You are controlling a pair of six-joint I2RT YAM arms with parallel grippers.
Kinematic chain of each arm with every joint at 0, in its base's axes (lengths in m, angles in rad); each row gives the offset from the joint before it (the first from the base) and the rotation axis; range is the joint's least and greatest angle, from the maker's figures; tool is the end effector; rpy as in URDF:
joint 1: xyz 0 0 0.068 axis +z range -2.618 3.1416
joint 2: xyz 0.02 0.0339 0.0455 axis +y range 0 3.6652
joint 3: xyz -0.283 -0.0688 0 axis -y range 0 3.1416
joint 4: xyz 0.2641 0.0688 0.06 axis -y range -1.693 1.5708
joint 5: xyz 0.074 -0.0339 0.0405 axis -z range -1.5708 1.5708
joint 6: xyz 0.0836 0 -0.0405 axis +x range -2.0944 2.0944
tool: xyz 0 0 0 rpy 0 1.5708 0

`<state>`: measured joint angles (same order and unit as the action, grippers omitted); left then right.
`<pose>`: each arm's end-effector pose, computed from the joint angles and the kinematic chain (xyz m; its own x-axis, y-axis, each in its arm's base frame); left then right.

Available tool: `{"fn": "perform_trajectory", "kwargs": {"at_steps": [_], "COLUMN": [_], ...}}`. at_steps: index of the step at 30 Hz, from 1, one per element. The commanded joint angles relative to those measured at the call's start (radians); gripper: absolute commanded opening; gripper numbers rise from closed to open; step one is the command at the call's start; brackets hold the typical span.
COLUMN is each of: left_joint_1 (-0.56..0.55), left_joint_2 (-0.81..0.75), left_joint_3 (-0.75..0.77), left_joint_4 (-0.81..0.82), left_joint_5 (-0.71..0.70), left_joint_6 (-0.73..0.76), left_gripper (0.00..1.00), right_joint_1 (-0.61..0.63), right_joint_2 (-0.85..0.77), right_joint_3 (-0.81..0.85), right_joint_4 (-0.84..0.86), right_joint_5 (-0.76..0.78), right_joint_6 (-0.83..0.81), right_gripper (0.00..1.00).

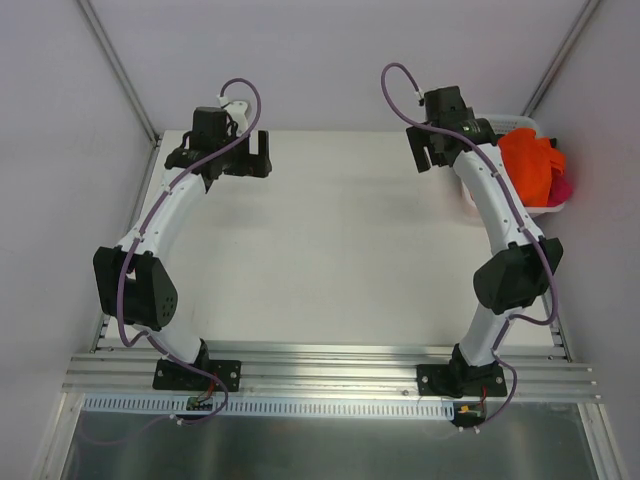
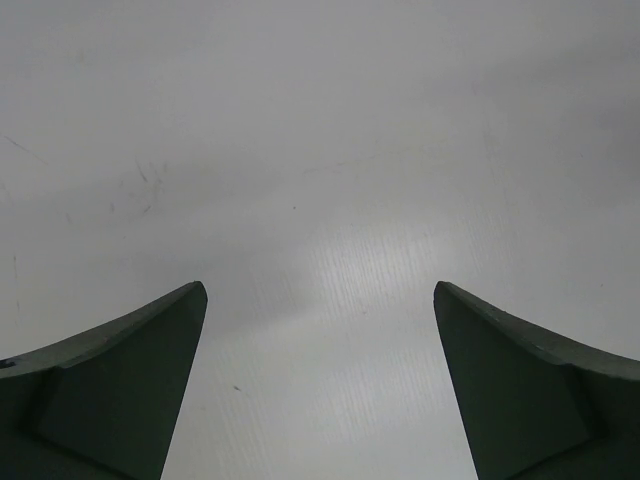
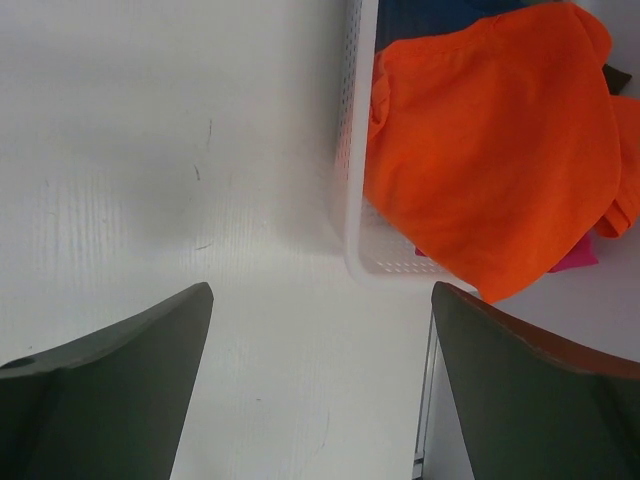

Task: Fold and stack the t-shirts
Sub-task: Grab crumpled tshirt from bin with the right arm

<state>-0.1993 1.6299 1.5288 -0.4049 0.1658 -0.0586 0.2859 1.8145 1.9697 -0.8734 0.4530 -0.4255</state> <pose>0.4309 -0.1011 0.3532 -0.4940 0.0408 -0.8685 0.3084 0.9422 -0.1311 0.4442 0.0924 0.3901 -0.6009 -0.5635 -0.5670 -0.2036 0.7938 -0.5731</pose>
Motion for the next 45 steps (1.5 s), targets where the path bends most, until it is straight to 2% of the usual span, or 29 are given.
{"fn": "perform_trajectory", "kwargs": {"at_steps": [1,5,7,9,11,14,16,17,19,20,22,25,29,34,38,45], "left_joint_1": [-0.006,-0.015,-0.015,-0.015,-0.017,-0.029,-0.029,-0.029,-0.031,-0.031,-0.029,-0.029,-0.031,-0.031,-0.031,-0.031], "left_joint_2": [-0.024,-0.007,-0.011,-0.002,0.016,0.033,0.042,0.051,0.062,0.068,0.071,0.071,0.064,0.062,0.042,0.024], "left_joint_3": [-0.009,-0.016,-0.015,0.01,0.034,0.054,0.062,0.07,0.079,0.086,0.097,0.129,0.159,0.177,0.157,0.113], "left_joint_4": [0.011,-0.017,-0.06,-0.101,-0.141,-0.163,-0.163,-0.161,-0.161,-0.163,-0.167,-0.204,-0.215,-0.216,-0.225,-0.25], "left_joint_5": [-0.064,-0.081,-0.1,-0.196,-0.324,-0.348,-0.342,-0.344,-0.327,-0.328,-0.304,-0.11,0.05,0.113,0.176,0.127], "left_joint_6": [0.031,0.118,0.193,0.227,0.232,0.293,0.283,0.27,0.243,0.226,0.18,0.183,0.126,0.06,0.068,0.083], "left_gripper": [0.99,0.99,0.99,0.99,0.99,0.99,0.99,0.99,0.99,0.99,0.99,0.99,0.99,0.97,0.89,0.89], "right_joint_1": [-0.005,-0.022,-0.022,-0.024,-0.034,-0.062,-0.085,-0.134,-0.201,-0.262,-0.309,-0.352,-0.356,-0.37,-0.404,-0.447], "right_joint_2": [-0.052,-0.077,-0.038,-0.006,0.014,0.025,0.034,0.04,0.055,0.071,0.121,0.164,0.227,0.291,0.336,0.379], "right_joint_3": [-0.058,-0.147,-0.094,-0.039,-0.005,0.023,0.073,0.092,0.176,0.214,0.28,0.29,0.282,0.253,0.256,0.284], "right_joint_4": [0.057,0.076,-0.005,-0.048,-0.036,-0.01,-0.012,-0.013,-0.018,-0.024,-0.019,0.022,0.042,0.079,0.103,0.163], "right_joint_5": [0.055,-0.063,-0.143,-0.165,-0.163,-0.186,-0.181,-0.2,-0.318,-0.353,-0.381,-0.334,-0.225,-0.176,-0.134,-0.005], "right_joint_6": [-0.082,-0.101,-0.09,-0.067,-0.033,-0.044,-0.058,-0.055,-0.027,0.009,0.037,0.041,0.013,-0.01,-0.028,-0.061], "right_gripper": [0.97,0.97,0.97,0.97,0.97,0.97,0.97,0.97,0.97,0.97,0.98,0.99,0.95,0.95,0.95,0.94]}}
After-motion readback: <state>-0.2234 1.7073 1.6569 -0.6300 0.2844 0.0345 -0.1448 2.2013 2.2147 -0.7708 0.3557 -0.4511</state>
